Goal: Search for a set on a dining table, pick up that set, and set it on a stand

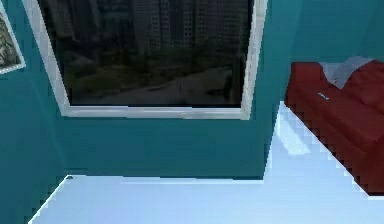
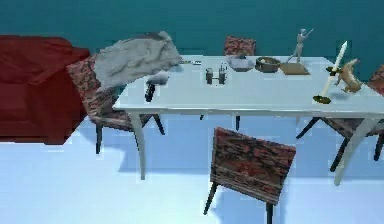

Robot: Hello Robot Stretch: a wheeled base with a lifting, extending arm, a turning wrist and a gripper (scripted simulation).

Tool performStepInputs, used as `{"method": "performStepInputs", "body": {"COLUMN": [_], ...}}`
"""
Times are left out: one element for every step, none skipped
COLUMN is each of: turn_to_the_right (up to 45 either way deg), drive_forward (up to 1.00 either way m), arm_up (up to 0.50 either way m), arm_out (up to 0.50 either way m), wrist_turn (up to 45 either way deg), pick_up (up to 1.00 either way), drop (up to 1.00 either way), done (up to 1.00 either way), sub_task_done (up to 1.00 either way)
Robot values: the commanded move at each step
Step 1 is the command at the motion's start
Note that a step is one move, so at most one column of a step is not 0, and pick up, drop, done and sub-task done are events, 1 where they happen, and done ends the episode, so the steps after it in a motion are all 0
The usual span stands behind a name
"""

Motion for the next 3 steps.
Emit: {"method": "performStepInputs", "body": {"turn_to_the_right": [42.0,0.0,45.0], "drive_forward": [0.00,0.30,0.00], "arm_up": [0.00,0.00,0.00], "arm_out": [0.00,0.00,0.00], "wrist_turn": [0.0,0.0,0.0], "pick_up": [0.00,0.00,0.00], "drop": [0.00,0.00,0.00], "done": [0.00,0.00,0.00], "sub_task_done": [0.00,0.00,0.00]}}
